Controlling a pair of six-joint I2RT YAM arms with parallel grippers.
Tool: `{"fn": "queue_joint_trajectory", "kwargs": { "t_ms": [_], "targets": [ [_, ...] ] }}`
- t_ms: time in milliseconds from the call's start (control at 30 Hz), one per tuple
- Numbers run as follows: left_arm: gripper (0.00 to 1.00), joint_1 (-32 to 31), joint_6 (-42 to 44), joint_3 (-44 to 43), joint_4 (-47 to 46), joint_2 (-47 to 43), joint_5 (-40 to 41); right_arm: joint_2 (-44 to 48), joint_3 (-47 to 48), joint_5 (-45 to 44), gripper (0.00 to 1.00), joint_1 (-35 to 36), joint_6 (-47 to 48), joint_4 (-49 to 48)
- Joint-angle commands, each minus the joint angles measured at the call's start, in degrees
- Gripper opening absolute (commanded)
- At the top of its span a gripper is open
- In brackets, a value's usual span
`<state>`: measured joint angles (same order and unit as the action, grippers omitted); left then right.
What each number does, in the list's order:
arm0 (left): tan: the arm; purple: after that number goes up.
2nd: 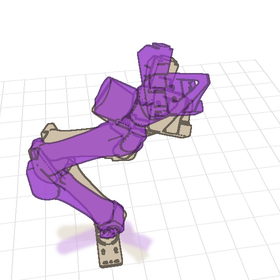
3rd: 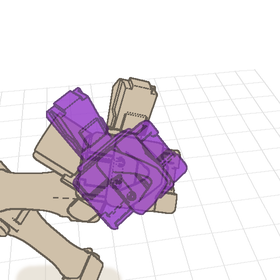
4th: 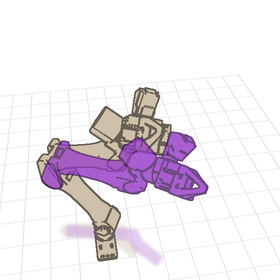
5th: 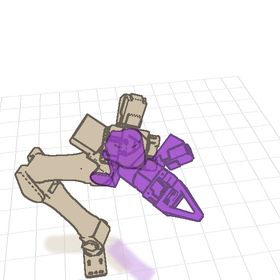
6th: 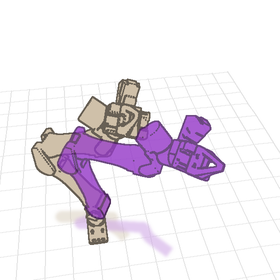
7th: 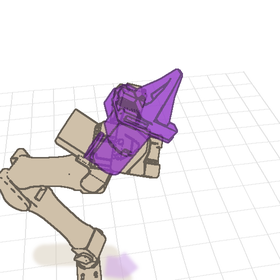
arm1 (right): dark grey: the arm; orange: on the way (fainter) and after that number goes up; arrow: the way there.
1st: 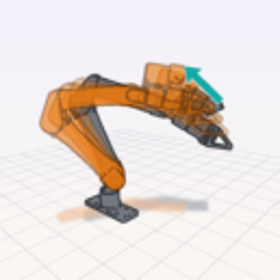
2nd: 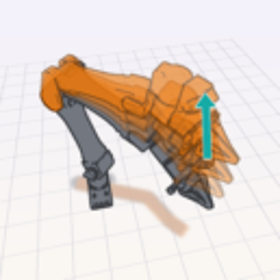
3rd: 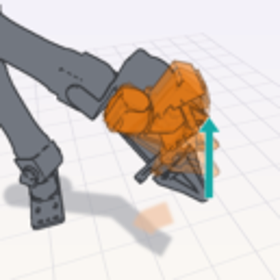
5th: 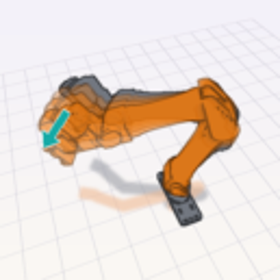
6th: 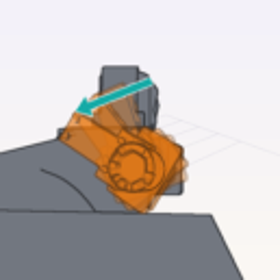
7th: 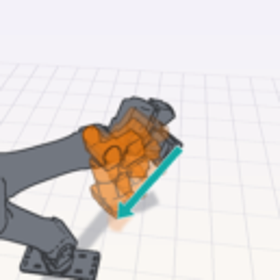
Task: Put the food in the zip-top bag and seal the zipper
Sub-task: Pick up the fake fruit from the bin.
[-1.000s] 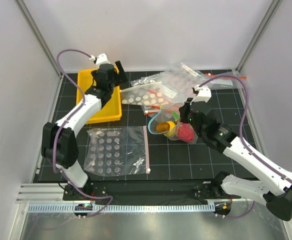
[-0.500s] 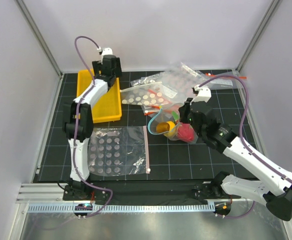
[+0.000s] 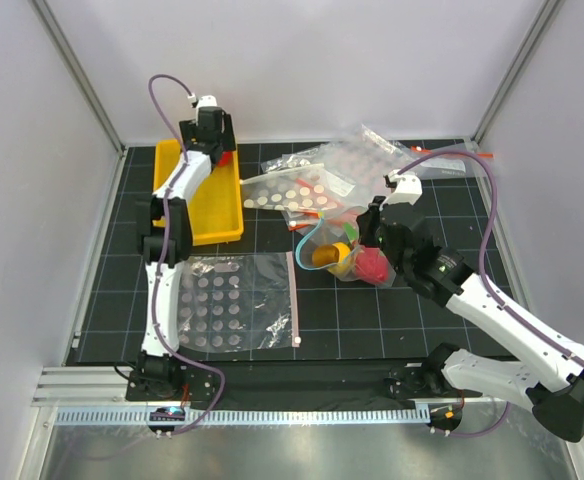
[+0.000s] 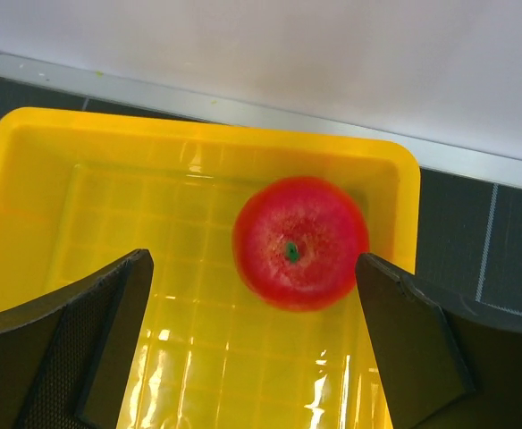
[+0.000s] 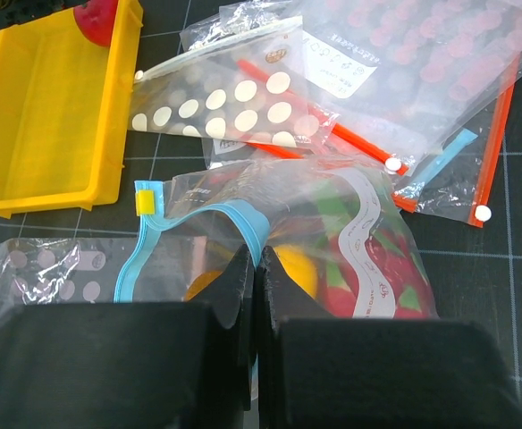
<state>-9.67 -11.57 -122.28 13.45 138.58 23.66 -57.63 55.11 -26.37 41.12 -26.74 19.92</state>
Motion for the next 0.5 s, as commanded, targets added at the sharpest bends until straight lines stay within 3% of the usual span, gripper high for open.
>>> {"fn": "queue_joint_trajectory", "kwargs": {
  "t_ms": [0, 233, 467],
  "targets": [
    [1.0, 1.23, -0.64, -5.68, 3.41, 3.88, -3.79, 1.64, 0.26, -0.08, 0.01, 0.1, -0.68, -4.02],
    [0.99, 1.94, -0.47, -11.31, 5.88, 9.42, -6.79, 1.73, 0.17, 0.0, 0.01, 0.1, -0.77, -4.01],
    [0.88, 2.46, -0.29, -11.58, 6.67, 10.04, -7.22, 2.34, 0.08, 0.0, 0.01, 0.18, -0.77, -3.93]
  ]
}}
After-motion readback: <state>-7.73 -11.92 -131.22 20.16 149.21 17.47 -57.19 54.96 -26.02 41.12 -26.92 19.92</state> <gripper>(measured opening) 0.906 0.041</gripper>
